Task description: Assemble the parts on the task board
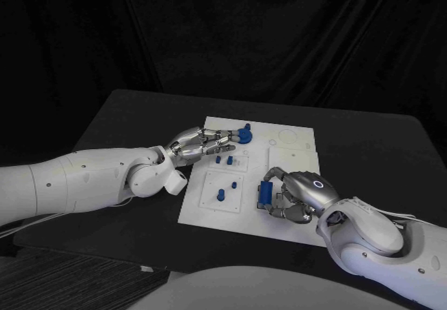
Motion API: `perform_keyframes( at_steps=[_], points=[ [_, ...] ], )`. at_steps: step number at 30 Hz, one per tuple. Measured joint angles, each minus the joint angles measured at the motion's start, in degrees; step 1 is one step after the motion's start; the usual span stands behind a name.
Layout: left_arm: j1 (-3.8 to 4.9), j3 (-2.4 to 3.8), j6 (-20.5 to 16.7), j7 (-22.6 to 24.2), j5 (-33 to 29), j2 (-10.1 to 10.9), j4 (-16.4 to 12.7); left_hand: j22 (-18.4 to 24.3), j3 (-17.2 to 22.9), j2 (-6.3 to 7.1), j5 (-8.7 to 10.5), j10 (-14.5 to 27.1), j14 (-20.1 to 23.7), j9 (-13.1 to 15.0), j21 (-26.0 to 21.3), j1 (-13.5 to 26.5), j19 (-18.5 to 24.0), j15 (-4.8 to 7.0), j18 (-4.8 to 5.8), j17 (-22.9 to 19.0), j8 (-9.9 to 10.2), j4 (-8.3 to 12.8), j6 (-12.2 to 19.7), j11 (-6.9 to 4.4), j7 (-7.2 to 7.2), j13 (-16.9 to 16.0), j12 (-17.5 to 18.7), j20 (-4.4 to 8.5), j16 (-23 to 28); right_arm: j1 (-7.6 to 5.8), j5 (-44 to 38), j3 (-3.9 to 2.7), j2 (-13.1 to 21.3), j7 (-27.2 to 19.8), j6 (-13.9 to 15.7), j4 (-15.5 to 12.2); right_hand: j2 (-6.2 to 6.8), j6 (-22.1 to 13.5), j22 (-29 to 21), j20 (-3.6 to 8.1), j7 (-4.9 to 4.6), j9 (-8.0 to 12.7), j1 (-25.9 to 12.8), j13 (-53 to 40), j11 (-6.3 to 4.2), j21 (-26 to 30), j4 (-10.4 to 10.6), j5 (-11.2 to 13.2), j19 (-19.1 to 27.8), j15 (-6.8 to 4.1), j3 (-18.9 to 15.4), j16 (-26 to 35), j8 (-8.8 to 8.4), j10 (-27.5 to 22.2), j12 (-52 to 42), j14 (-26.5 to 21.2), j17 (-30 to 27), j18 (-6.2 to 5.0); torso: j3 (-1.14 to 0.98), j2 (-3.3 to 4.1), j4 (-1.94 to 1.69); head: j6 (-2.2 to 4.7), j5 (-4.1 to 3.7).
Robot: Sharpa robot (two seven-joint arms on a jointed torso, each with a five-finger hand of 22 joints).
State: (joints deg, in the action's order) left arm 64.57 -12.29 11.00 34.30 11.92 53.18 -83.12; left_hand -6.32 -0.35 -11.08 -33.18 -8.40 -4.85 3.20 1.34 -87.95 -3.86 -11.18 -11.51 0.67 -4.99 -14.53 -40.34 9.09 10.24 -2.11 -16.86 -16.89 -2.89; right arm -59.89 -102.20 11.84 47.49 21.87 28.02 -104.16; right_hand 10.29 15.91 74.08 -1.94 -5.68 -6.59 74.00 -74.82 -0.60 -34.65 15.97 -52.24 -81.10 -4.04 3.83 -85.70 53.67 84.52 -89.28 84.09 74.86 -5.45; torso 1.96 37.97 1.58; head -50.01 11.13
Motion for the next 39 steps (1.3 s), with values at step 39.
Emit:
perform_keyframes(
  at_steps=[39],
  points=[
    [-0.11,0.0,0.2,0.0,0.0,0.0,0.1,-0.3,0.0,0.0,0.0,-0.2,0.0,0.0,0.6,0.0,-0.6,-0.01,0.01,0.0,0.0,0.0,0.0,0.18,0.0,0.0,0.0,0.0,0.0,-0.65,5.2,0.0,0.8,-1.6,0.9,-0.5,2.22,5.4,0.0,-0.22,-0.48,2.1,-2.3,0.0,0.82,-1.7,0.1,-3.5,-0.2,0.02,4.2,0.0,-7.25,-0.8,0.0,0.0,0.0,0.01,0.01,0.02,0.02,0.0,-0.29]
  ],
)
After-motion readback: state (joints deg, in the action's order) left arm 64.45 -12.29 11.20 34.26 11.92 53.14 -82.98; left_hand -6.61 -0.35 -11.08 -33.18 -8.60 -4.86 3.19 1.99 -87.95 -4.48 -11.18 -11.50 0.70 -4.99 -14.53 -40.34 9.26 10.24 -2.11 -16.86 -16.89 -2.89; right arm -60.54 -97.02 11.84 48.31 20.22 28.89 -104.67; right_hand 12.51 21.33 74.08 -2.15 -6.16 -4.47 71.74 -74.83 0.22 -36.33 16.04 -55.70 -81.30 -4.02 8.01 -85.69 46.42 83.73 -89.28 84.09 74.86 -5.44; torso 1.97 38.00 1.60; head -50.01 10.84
